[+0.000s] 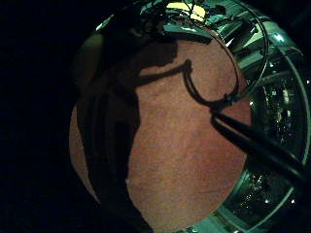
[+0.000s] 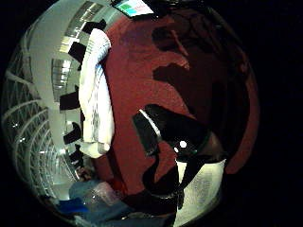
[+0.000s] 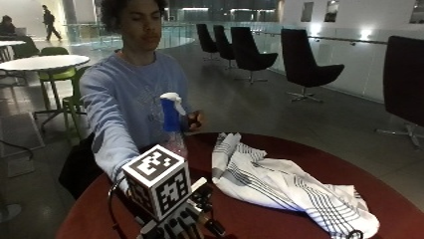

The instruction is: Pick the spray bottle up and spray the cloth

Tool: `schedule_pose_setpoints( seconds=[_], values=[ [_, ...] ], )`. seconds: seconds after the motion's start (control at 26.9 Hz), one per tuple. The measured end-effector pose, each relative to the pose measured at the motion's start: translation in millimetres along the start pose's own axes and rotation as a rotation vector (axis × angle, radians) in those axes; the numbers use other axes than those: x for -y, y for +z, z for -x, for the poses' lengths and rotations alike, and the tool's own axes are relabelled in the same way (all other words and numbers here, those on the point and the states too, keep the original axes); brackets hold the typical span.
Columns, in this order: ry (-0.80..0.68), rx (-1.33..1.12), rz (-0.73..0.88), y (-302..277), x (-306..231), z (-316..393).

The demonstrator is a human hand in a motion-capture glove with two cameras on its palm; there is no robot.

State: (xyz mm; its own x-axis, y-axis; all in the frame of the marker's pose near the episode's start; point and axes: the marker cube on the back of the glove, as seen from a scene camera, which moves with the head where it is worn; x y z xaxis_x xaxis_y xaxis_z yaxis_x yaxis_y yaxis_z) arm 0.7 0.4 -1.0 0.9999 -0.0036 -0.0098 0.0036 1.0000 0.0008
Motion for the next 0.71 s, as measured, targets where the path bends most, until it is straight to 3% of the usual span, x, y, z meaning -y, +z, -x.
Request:
schedule_pose_setpoints(
  seconds=[0.71],
  values=[
    [-0.013,0.002,-0.018,-12.8,-2.4,6.1]
  ],
)
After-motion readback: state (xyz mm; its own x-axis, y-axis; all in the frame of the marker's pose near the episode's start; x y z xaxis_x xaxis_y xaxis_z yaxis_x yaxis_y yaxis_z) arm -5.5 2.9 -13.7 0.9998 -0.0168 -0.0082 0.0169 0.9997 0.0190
